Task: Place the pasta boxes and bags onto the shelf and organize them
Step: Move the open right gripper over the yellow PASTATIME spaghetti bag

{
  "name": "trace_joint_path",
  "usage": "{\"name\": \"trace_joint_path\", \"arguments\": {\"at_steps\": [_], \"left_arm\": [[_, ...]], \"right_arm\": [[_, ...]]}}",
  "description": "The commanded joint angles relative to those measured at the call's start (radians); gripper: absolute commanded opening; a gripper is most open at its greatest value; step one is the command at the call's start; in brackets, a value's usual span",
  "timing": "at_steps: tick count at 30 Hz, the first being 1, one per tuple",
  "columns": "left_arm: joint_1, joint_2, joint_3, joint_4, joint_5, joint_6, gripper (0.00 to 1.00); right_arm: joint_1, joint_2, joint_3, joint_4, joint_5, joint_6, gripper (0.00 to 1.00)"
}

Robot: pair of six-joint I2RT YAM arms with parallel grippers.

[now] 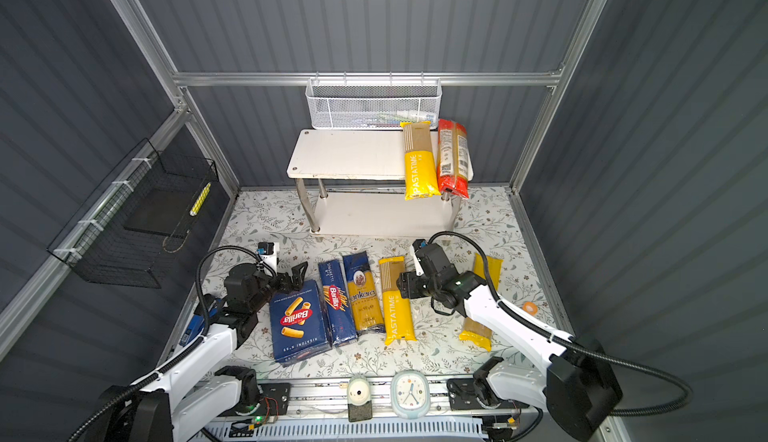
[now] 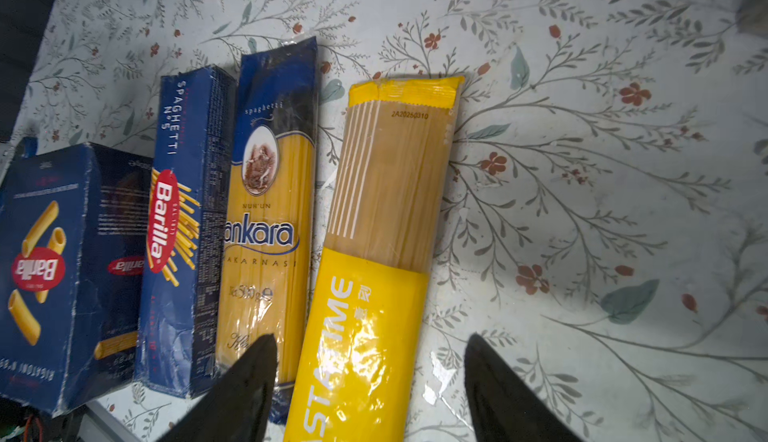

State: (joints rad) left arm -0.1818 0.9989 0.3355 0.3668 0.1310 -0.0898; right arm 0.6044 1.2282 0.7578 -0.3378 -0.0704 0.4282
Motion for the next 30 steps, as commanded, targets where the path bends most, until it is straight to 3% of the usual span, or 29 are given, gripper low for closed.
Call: {"name": "trace_joint_path", "arguments": {"at_steps": [1,11,17,30], "left_arm": [[0.001,-0.015,0.002,0.01,-0.007,-0.007,1.0],[0.001,-0.039,-0.013,0.017,-0.007,-0.008,1.0],[0.001,-0.014,0.002,0.012,0.016,-0.002,1.0],[0.001,-0.014,0.002,0.011,0.008,-0.004,0.99]], "right_arm": [[0.009,0.047,0.029,0.043,0.021,0.029,0.75],[0.038,0.282,0.083,0.099,0.042,0.06,0.8],[0.074,0.39,0.163,0.051,0.115,0.047,0.87],[0.102,0.46,0.183,-0.009,0.199,0.029,0.94]]}}
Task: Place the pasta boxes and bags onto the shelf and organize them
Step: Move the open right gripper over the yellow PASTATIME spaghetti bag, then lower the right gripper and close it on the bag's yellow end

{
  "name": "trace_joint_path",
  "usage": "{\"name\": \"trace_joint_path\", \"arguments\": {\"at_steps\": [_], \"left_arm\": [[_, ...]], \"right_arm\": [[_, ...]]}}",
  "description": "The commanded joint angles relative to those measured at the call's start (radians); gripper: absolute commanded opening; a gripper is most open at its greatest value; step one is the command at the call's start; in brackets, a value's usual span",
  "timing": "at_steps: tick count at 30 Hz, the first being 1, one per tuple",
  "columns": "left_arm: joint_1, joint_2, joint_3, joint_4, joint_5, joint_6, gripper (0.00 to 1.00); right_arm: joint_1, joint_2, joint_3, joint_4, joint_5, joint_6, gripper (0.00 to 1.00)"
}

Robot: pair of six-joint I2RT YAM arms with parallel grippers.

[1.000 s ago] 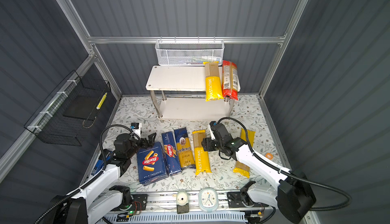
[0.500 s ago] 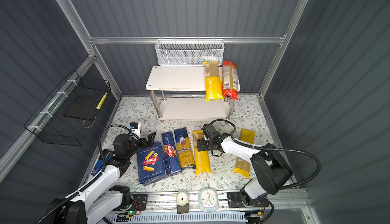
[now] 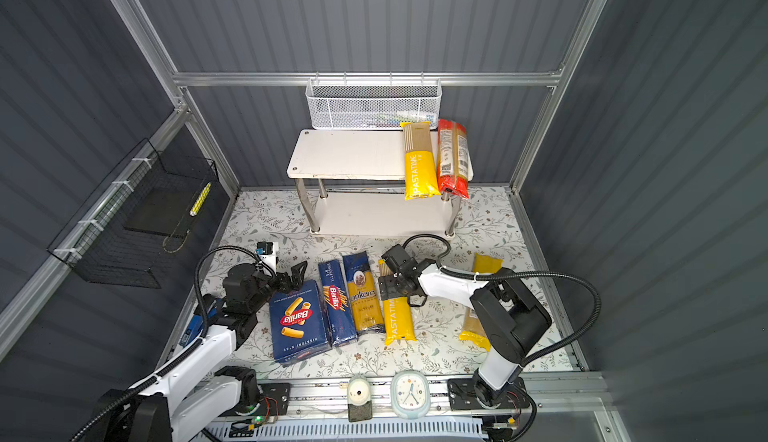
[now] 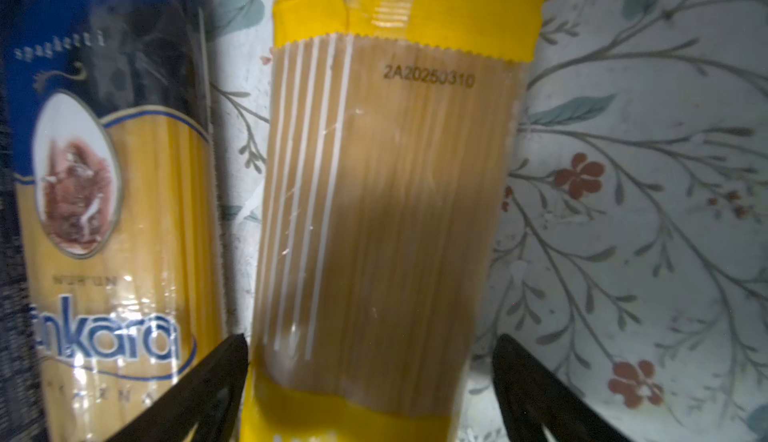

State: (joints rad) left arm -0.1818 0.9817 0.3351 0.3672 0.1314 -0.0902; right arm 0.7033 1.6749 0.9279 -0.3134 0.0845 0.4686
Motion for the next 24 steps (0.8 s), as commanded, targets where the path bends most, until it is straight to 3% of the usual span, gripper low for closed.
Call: {"name": "trace_joint_path", "arguments": {"at_steps": [1,9,14,24], "left_arm": [[0.001,0.005,0.004,0.01,0.007,-0.005,1.0],[0.001,-0.007,-0.004,0.013,0.005,-0.005,1.0],[0.001,0.001,0.002,0.011,0.006,-0.005,1.0],[0.001,-0.01,-0.005,0.014,-0.001,-0.007,1.0]], "right_arm": [[0.002,0.021,0.018,-0.035,0.04,-0.013,0.95],[0.019,0.047,0.02,-0.006,-0.023,-0.01,0.99],[0.017,0.054,0.003,-0.043,0.024,-0.006,0.99],[-0.045,-0.077,-0.126,-0.031,-0.018,-0.022,0.99]]}}
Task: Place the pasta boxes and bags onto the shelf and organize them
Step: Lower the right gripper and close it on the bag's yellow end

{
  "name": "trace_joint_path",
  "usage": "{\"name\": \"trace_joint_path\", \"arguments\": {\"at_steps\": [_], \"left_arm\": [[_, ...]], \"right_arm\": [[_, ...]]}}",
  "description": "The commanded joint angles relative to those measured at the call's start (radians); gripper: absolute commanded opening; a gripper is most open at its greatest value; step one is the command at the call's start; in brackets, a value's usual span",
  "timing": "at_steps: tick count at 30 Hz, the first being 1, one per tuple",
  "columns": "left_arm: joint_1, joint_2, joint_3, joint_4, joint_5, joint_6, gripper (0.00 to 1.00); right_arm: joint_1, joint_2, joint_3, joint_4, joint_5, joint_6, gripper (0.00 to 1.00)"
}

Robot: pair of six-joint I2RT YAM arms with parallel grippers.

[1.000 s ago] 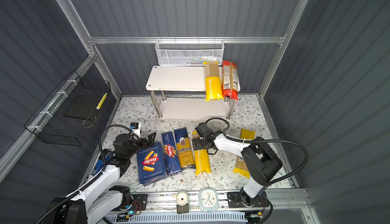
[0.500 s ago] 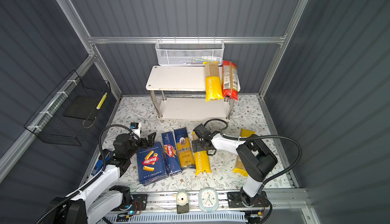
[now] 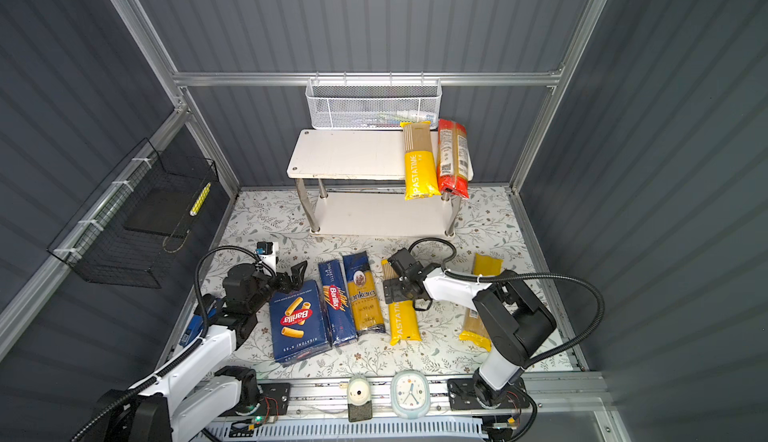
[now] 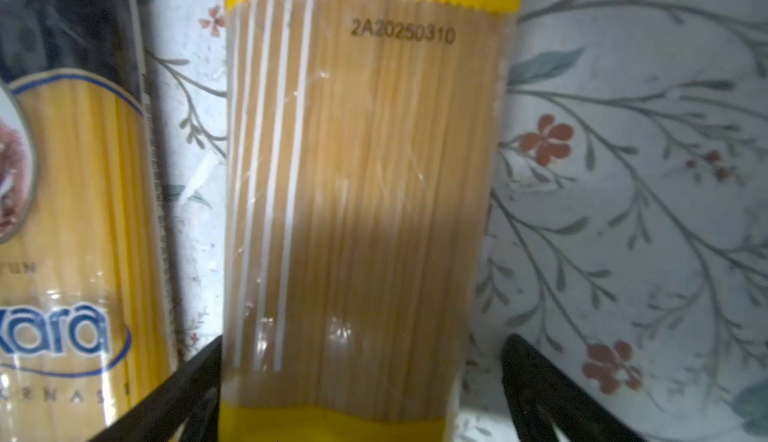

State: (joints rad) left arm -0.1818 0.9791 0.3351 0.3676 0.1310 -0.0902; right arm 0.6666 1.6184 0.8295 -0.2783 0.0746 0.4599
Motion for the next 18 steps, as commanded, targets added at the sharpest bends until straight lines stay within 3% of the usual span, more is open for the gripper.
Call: {"name": "trace_joint_path", "arguments": {"at_steps": [1,7,11,18], "left_arm": [[0.0,-0.001,-0.001,0.011,-0.003,-0.009,0.99],[0.0,0.028,0.018,0.004,0.007,-0.004,1.0],[0.001,0.024,0.015,0.004,0.012,-0.004,1.0],[0.001,0.01,0.006,0.009,0.012,-0.002,0.99]], "right_arm": [[-0.009,-0.037,-0.027,-0.072,-0.017,-0.021,0.99],[-0.004,-0.156,-0.058,-0.05,-0.111,-0.088,0.99],[0.025,-0.174,-0.037,-0.15,-0.027,-0.094,0.99],[0.056,-0.171,-0.056,-0.191,0.008,-0.058,0.99]]}}
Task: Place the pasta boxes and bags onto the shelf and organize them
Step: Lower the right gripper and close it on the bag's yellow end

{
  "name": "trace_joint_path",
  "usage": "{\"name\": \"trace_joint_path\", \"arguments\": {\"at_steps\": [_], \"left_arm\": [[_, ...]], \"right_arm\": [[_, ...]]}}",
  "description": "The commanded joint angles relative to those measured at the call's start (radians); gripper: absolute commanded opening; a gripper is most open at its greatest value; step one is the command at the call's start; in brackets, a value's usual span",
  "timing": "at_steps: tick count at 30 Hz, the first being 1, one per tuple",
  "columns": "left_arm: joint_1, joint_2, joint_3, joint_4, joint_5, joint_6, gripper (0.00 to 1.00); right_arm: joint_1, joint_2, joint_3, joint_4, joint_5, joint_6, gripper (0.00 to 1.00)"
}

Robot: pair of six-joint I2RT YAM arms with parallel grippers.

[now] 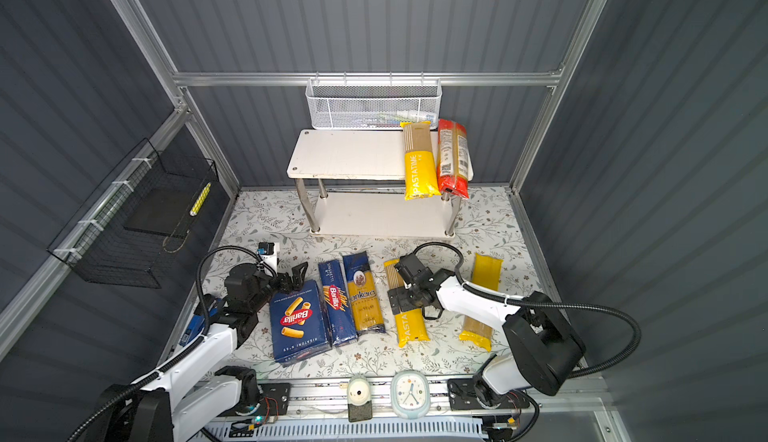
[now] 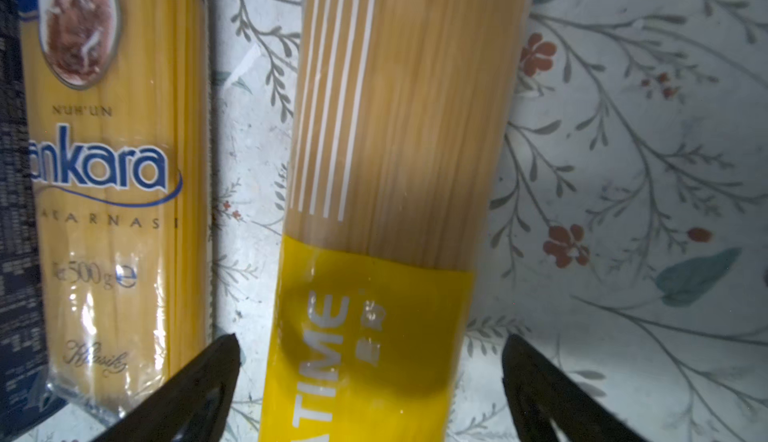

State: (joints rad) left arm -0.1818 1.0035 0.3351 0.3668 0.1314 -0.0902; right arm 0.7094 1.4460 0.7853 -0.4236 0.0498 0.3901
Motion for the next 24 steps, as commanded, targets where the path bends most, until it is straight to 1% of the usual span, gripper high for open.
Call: {"name": "trace_joint_path", "arguments": {"at_steps": [1,7,11,15,20,24], "left_arm": [[0.001,-0.013,0.007,0.009,0.01,-0.003,0.99],[0.001,0.006,0.02,0.005,0.019,-0.001,0.99],[0.001,-0.006,0.011,0.009,0.018,0.0,0.99],[0.001,-0.014,0.005,0.01,0.015,-0.002,1.0],[0.001,-0.009,0.01,0.009,0.013,-0.002,0.99],[0.001,-0.01,0.009,0.009,0.014,-0.002,1.0]], "right_arm": [[0.018,0.006,-0.014,-0.041,0.037,0.019,0.99],[0.03,0.03,-0.038,0.021,0.005,0.047,0.99],[0.03,0.056,-0.038,0.061,0.015,0.052,0.99],[0.03,0.099,-0.013,0.057,0.016,0.056,0.99],[0.03,0.096,-0.03,0.086,0.008,0.068,0.99],[0.031,0.117,-0.036,0.093,0.01,0.076,0.96]]}}
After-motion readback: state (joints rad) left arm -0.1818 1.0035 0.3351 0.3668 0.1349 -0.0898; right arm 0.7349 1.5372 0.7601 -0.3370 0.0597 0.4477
